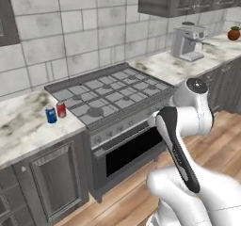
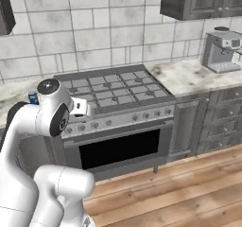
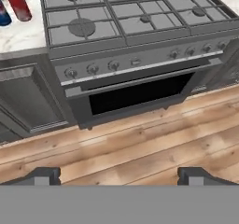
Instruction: Four empty soda cans are scattered around the kitchen. Gather all the cans and cluster them next to the stove for recycling.
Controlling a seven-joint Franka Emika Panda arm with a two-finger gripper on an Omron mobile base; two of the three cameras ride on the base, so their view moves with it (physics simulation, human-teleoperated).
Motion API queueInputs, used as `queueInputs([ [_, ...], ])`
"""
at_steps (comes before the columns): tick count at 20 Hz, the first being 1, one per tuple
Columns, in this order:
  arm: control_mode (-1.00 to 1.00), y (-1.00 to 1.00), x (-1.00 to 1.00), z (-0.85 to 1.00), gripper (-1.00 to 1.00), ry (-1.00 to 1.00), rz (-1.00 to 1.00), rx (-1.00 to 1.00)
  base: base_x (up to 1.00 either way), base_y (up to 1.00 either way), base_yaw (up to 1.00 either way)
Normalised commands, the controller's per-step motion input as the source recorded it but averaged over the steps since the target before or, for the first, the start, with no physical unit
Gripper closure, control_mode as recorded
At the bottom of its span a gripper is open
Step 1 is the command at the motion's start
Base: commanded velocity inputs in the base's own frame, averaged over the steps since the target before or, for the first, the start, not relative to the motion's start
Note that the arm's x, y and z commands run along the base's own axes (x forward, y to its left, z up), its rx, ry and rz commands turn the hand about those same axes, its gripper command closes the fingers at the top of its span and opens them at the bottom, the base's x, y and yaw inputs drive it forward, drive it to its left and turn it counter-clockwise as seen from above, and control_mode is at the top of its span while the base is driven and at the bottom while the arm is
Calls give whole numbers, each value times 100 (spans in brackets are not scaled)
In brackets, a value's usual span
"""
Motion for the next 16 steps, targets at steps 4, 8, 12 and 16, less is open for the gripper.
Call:
queueInputs([
  [4, 100, 0, 0, 0, -100, 0, 0, 0, 0, 0, -49],
  [8, 100, 0, 0, 0, -100, 0, 0, 0, 0, 0, -48],
  [12, 100, 0, 0, 0, -100, 0, 0, 0, 0, 0, -48],
  [16, 100, 0, 0, 0, -100, 0, 0, 0, 0, 0, -49],
])
